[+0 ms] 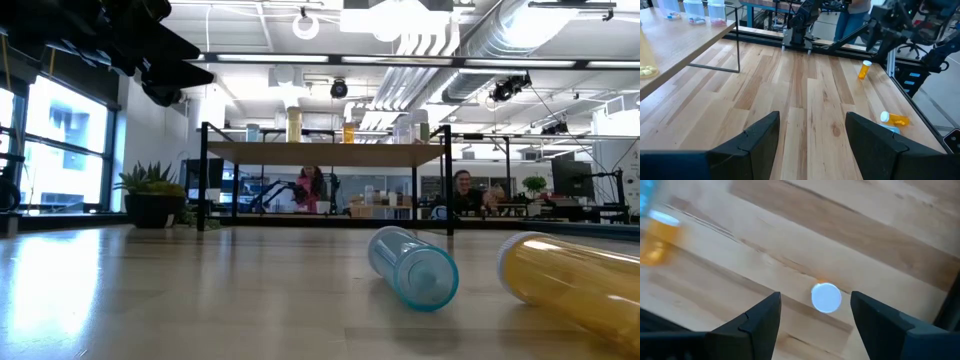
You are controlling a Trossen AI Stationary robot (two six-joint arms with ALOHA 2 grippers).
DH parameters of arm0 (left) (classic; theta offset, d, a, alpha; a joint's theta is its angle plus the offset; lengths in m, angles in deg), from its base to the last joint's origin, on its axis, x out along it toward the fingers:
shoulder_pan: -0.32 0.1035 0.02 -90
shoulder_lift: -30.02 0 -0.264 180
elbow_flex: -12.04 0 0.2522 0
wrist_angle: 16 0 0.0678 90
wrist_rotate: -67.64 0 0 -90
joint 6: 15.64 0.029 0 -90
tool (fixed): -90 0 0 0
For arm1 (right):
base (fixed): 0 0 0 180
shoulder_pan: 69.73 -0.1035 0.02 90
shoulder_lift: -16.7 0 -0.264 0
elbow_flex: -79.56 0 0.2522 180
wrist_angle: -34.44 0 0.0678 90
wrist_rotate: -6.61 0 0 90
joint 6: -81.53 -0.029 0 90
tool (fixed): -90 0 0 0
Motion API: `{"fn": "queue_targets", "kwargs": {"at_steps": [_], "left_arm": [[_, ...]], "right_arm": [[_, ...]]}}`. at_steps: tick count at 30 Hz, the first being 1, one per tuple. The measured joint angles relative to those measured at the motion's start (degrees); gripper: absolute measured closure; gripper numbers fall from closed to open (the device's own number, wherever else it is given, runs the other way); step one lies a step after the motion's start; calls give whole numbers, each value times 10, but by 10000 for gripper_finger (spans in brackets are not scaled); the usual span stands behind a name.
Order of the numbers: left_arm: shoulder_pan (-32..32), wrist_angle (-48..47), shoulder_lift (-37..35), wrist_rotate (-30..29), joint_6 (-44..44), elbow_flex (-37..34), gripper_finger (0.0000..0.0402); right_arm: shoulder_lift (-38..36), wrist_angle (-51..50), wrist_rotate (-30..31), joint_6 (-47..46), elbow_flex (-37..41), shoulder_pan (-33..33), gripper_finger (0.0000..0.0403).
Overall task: Pick and place medicine bottles onto shelf by color
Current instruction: Put the right orange pill bottle on the shelf aligned with the orange pill bottle
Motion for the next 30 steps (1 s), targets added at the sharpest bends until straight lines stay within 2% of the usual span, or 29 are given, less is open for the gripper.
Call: {"fn": "queue_targets", "kwargs": {"at_steps": [4,25,30], "left_arm": [[0,0,0,0,0,0,186],[0,0,0,0,0,0,186],[0,0,0,0,1,0,186]], "right_arm": [[20,0,-38,1,0,5,171],[78,8,-41,-26,0,5,172],[83,9,-41,-26,0,5,197]]}}
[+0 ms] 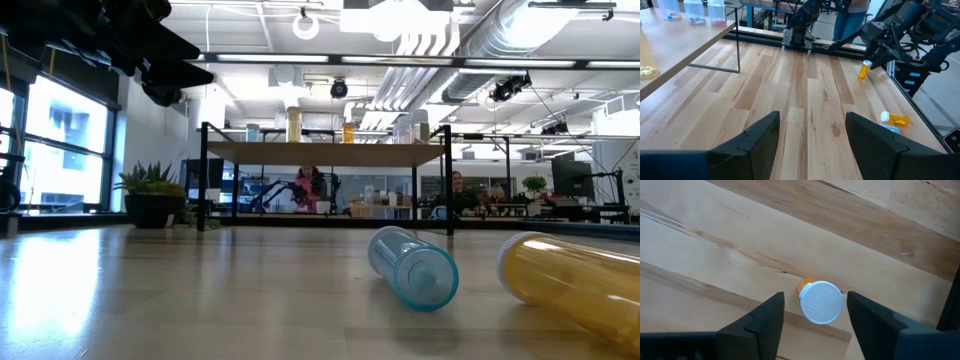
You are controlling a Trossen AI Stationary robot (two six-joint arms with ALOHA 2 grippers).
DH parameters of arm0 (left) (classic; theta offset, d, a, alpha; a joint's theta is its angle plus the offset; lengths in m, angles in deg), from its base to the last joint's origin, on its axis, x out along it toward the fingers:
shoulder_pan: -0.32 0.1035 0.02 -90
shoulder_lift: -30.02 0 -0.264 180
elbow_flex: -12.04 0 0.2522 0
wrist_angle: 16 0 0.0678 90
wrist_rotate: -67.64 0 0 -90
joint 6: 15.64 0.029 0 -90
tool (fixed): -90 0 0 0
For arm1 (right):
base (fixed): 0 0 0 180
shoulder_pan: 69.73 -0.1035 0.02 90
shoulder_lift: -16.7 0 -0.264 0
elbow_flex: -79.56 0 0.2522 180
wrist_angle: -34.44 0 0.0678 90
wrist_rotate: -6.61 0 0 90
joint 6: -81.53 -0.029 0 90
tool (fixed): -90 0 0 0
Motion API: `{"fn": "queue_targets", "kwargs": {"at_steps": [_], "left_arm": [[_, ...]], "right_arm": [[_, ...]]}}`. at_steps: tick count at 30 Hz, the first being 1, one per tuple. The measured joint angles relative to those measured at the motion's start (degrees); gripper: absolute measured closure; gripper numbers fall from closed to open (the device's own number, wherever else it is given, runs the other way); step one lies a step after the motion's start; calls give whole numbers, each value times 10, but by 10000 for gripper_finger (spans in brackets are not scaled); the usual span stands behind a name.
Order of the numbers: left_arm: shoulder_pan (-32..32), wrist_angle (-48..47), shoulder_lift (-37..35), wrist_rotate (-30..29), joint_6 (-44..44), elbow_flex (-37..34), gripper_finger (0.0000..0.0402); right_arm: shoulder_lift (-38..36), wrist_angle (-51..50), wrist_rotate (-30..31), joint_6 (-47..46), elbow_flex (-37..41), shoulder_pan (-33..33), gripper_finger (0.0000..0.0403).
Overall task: Pick and place medicine bottles onto shelf by color
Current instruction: Put the right orange pill bottle on the shelf aligned with the orange pill bottle
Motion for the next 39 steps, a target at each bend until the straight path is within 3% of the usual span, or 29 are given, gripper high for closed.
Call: {"fn": "queue_targets", "kwargs": {"at_steps": [11,21,28,39], "left_arm": [[0,0,0,0,0,0,186],[0,0,0,0,17,0,186],[0,0,0,-1,24,0,186],[0,0,0,-2,24,0,186]], "right_arm": [[0,0,0,0,0,0,295],[-12,39,22,26,0,24,303],[-30,91,63,184,0,93,303],[-66,152,63,507,-12,260,304]]}}
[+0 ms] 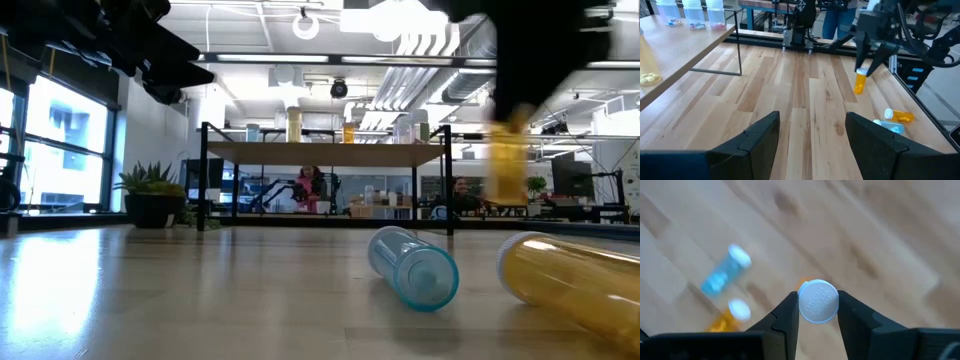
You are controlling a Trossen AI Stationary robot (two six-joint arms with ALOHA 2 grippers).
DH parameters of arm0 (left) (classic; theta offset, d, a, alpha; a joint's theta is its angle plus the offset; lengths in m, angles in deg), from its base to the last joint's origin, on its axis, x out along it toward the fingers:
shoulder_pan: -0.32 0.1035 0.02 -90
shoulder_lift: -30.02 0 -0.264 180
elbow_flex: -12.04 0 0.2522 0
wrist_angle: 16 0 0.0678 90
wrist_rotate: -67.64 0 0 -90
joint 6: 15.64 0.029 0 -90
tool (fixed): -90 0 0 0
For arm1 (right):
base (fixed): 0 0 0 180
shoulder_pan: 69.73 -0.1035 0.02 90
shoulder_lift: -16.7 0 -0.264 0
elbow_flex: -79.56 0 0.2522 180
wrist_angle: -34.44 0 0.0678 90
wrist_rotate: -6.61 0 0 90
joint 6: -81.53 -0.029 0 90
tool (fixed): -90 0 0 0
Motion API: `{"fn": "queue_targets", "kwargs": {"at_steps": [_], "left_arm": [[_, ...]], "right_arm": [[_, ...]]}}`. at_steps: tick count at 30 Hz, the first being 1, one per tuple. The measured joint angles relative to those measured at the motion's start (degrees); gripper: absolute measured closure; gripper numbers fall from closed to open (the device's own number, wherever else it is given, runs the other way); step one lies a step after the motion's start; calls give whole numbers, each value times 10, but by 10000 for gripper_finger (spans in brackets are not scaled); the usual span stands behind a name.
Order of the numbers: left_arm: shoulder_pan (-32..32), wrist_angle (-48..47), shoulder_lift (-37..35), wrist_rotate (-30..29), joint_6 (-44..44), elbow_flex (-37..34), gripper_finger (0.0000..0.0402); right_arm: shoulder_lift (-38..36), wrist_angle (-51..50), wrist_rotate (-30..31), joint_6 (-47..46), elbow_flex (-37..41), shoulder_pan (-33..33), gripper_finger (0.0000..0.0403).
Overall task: Pick and place medicine bottles onto shelf by color
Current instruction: Put the right orange pill bottle on the shelf aligned with the orange pill bottle
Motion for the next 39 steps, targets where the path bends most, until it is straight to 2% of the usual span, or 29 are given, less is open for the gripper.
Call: {"fn": "queue_targets", "kwargs": {"at_steps": [10,18,23,29,39], "left_arm": [[1,0,0,0,1,0,186],[1,0,0,-2,11,0,186],[1,0,0,-2,10,0,186],[1,0,0,-2,10,0,186],[1,0,0,-2,10,0,186]], "right_arm": [[-5,-9,-2,272,-119,155,304],[-5,-53,-2,396,-243,295,304],[-5,-99,-1,442,-310,384,304],[-4,-110,-5,462,-358,470,304],[-4,-110,-48,474,-400,548,304]]}}
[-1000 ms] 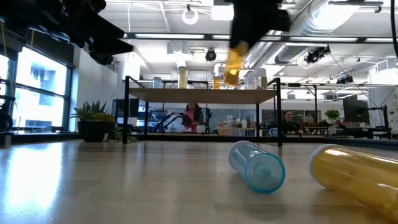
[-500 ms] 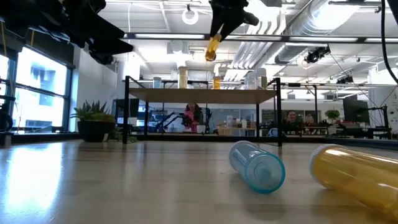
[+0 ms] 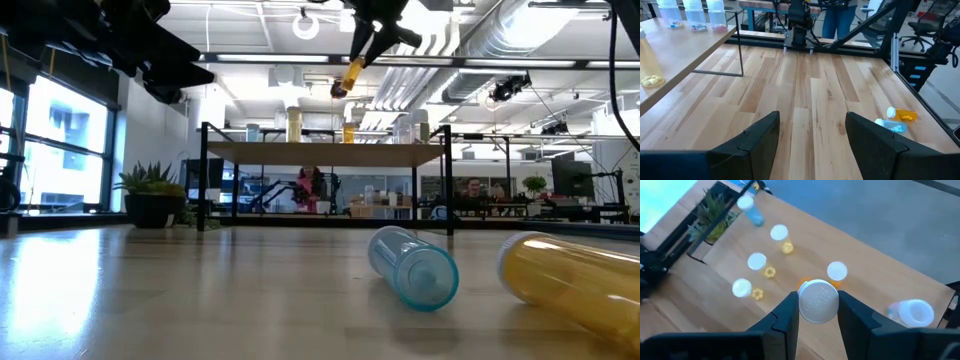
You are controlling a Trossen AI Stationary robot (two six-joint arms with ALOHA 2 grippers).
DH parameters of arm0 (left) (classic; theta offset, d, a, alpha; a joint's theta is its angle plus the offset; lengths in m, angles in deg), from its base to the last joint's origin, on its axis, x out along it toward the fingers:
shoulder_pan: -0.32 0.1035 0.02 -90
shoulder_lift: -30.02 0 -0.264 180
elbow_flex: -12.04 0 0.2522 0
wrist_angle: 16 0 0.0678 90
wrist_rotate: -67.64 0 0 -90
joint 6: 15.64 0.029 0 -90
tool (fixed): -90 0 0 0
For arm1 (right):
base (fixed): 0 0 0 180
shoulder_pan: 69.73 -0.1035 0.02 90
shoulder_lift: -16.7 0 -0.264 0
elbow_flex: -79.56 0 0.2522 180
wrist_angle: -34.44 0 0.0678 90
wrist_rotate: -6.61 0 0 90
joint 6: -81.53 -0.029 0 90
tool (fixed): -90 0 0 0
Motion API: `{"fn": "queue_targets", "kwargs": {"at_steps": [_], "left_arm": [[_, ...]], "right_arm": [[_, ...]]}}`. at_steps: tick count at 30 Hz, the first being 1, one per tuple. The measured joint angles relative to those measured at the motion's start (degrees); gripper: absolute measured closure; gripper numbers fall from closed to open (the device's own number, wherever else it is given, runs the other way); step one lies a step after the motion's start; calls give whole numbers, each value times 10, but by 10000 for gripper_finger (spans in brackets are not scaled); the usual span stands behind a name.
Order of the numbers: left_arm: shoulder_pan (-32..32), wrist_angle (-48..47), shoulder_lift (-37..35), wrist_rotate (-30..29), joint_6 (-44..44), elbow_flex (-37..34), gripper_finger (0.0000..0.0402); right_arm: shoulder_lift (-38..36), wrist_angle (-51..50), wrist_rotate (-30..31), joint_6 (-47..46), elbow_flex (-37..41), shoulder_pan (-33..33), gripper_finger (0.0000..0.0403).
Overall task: Pick and place medicine bottles onto shelf by color
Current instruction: Put the right orange pill bottle on the shelf aligned with the orange pill bottle
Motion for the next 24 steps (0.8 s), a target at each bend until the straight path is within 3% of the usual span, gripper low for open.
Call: {"fn": "queue_targets", "kwargs": {"at_steps": [18,24], "left_arm": [[0,0,0,0,0,0,186],[0,0,0,0,-1,0,186]], "right_arm": [[4,-2,-8,5,-52,-9,304],[38,-50,-9,11,-52,-22,304]]}}
